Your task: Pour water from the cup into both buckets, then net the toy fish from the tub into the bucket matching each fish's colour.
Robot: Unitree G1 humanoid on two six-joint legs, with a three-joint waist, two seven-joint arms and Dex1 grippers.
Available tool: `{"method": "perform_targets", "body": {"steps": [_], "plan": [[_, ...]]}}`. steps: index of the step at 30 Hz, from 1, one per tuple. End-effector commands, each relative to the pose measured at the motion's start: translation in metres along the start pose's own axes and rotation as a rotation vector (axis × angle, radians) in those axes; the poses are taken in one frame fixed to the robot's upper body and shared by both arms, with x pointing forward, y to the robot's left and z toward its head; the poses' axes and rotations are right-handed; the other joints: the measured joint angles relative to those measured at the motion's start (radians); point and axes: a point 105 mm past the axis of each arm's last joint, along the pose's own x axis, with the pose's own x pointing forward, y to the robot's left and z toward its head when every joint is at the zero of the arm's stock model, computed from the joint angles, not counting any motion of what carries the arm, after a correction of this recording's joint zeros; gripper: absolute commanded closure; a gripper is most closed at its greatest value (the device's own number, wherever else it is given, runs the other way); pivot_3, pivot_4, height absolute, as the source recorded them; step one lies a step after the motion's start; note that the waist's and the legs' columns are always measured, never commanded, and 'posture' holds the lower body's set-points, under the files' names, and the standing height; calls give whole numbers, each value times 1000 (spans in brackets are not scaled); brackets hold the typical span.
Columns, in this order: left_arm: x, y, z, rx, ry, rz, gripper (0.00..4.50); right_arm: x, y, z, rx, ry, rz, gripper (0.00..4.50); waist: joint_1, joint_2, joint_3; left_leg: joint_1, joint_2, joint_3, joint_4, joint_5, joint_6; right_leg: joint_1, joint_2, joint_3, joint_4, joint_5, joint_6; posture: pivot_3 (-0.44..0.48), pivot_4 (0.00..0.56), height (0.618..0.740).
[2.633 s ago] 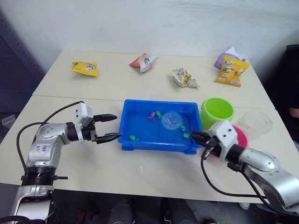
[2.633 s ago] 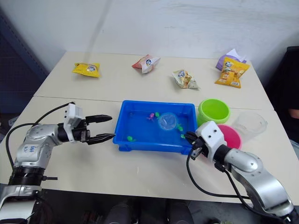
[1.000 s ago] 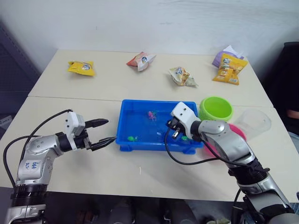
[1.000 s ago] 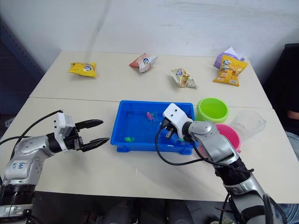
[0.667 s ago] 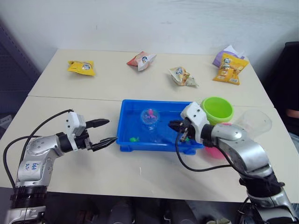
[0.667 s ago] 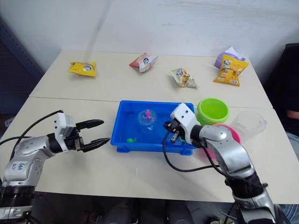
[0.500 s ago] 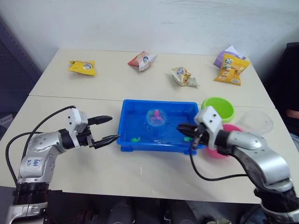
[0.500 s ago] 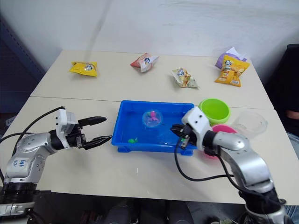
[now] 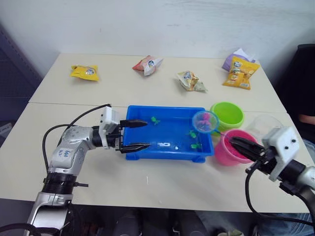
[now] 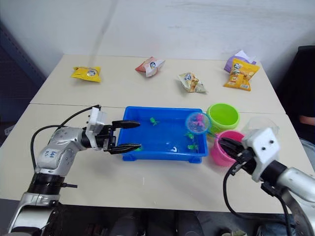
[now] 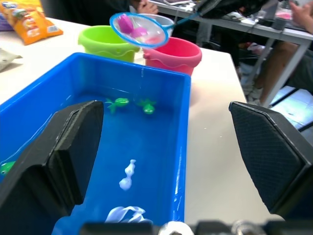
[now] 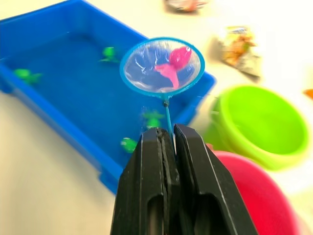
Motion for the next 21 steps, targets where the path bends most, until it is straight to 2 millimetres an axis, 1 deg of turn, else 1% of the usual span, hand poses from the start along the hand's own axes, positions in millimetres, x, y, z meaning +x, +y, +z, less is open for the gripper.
{"method": "perform_targets", "body": {"steps": [1, 3, 7, 9, 11, 13, 16, 17, 19, 20, 21], "plan": [[11, 2, 3, 18, -9, -68, 79, -27, -13, 9, -69, -25, -140, 4500, 7, 0, 0, 0, 0, 0, 0, 0, 0, 0, 0, 0, 0, 0, 0, 0, 150, 738], [17, 2, 4, 17, -14, -94, 79, -38, -16, 7, -76, -16, -185, 4500, 18, 0, 0, -1, 0, 0, 1, 0, 0, 0, 0, 0, -1, 0, 0, 0, 150, 738], [26, 5, 5, 21, -24, -133, 79, -65, -23, -9, -118, 65, -284, 4500, 21, 0, 0, -1, 0, 1, 1, 0, 0, 0, 0, 1, -2, 0, 0, 0, 150, 738], [27, 5, 6, 20, -26, -145, 79, -72, -24, -15, -153, 89, -313, 4500, 18, 0, 0, -1, 0, 1, 0, 0, 0, 0, 1, 1, -2, 0, 0, 0, 150, 738], [29, 4, 6, 19, -26, -160, 79, -81, -27, -25, -256, 129, -353, 4500, 17, 0, 0, 0, 0, 2, 0, 0, -1, 0, 1, 2, -1, 0, 0, 0, 150, 738], [31, 3, 6, 19, -27, -168, 79, -87, -35, -29, -420, 127, -421, 4500, 17, 0, 0, 0, 0, 2, 0, 0, -1, 0, 1, 2, -1, 0, 0, 0, 150, 738], [33, 3, 7, 19, -30, -171, 79, -91, -40, -36, -531, 93, -486, 4500, 18, 0, 0, 0, 0, 2, 1, 0, -1, 0, 1, 2, -1, 0, 1, 0, 150, 738], [34, 3, 7, 19, -31, -171, 79, -89, -37, -40, -625, 100, -459, 4500, 18, 0, 0, 1, 0, 2, 1, 0, -2, 0, 1, 2, -1, 0, 1, 0, 150, 738], [34, 3, 7, 16, -33, -169, 79, -84, -32, -52, -740, 120, -408, 4500, 17, 0, 0, 1, 0, 2, 0, 0, -3, 0, 1, 3, -1, 0, 0, 0, 150, 738], [34, 3, 7, 16, -34, -163, 79, -82, -30, -58, -842, 144, -372, 4500, 17, 0, 0, 1, 0, 3, 0, 0, -3, 0, 1, 3, -1, 0, 0, 0, 150, 738], [33, 3, 6, 16, -33, -157, 79, -80, -29, -63, -899, 151, -352, 4500, 17, 0, 0, 1, 0, 3, 0, 0, -3, 0, 1, 3, -1, 0, 0, 0, 150, 738]]}}
